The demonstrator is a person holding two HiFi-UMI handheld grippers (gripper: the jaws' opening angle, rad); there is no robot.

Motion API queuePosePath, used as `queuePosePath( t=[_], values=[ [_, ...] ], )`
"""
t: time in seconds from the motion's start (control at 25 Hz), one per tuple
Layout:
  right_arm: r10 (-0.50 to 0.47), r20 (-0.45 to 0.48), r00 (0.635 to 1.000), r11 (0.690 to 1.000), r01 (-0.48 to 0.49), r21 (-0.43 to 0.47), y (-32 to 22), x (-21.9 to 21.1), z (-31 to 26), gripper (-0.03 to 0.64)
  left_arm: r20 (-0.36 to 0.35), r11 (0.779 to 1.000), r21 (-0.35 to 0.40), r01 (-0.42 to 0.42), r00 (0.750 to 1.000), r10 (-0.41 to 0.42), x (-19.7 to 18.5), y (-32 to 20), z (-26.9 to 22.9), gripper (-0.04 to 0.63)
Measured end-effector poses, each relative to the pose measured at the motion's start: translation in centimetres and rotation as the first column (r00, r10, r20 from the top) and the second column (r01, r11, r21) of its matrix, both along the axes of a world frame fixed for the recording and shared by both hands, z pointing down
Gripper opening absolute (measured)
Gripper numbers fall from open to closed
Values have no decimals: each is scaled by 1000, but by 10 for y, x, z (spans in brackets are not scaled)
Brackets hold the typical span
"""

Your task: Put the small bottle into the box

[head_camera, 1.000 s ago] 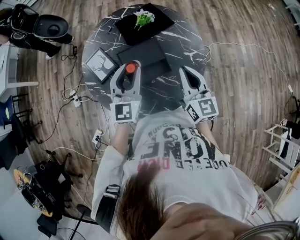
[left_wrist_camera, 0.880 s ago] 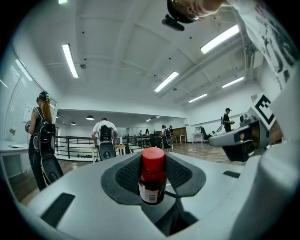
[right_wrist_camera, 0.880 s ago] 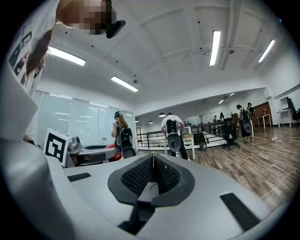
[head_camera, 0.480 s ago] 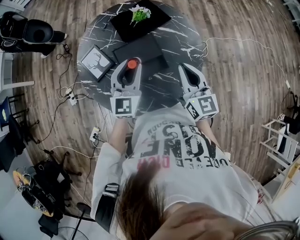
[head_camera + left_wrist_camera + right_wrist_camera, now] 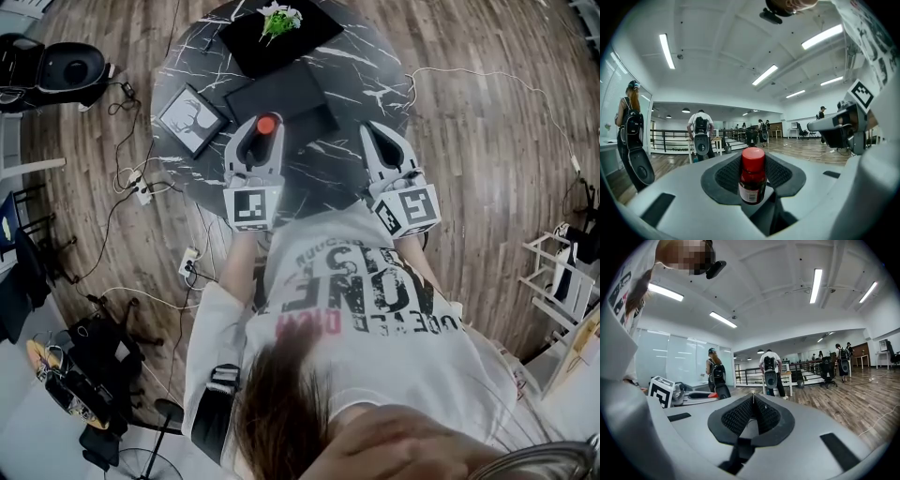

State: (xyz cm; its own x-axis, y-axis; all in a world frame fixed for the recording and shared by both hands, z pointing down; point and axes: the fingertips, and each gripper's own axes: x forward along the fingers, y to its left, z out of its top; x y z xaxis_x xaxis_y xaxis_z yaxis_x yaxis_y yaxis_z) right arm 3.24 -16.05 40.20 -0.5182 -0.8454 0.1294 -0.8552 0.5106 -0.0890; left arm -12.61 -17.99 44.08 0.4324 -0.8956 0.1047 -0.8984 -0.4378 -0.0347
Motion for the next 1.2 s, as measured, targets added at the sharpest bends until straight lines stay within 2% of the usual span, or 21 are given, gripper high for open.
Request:
queuePosePath(
  t=[0.52, 1.2],
  values=[
    [-3, -18, 1000, 1000, 3, -20, -1, -5, 8, 3, 5, 997, -74, -4, 1000, 4, -2, -1, 36, 138],
    [2, -22, 1000, 999, -3, -38, 1, -3, 15, 3, 53, 986, -166, -13, 998, 22, 3, 2, 84, 138]
  ],
)
